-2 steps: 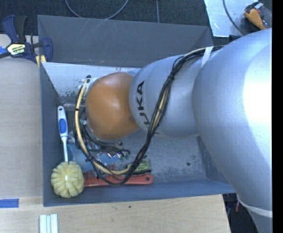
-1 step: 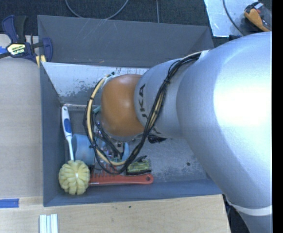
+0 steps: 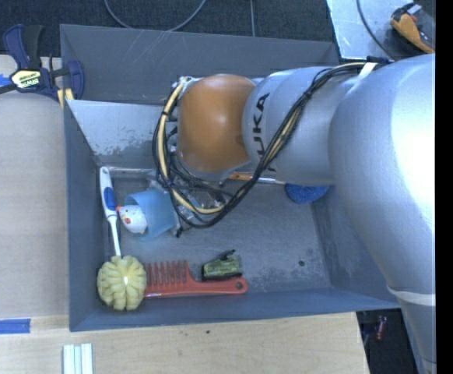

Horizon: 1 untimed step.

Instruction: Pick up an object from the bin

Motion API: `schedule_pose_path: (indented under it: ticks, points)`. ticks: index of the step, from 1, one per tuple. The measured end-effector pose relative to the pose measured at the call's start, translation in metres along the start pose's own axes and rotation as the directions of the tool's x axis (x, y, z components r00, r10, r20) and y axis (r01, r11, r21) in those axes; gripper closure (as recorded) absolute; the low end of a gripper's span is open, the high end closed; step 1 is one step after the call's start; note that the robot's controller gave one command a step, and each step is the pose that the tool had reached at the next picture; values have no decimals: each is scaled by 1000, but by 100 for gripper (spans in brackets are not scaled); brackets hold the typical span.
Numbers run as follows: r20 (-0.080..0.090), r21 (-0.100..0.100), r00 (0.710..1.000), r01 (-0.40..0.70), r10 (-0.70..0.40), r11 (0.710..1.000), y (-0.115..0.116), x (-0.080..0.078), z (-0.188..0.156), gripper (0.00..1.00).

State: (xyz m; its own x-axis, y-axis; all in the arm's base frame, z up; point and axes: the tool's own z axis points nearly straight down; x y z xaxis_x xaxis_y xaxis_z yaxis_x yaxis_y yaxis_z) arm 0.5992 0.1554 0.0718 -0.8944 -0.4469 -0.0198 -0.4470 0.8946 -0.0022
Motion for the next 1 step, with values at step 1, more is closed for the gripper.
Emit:
schedule_pose_path:
  ticks: [1]
  points:
    - [0, 0, 1000, -1, 1, 1000, 0, 0, 0, 100]
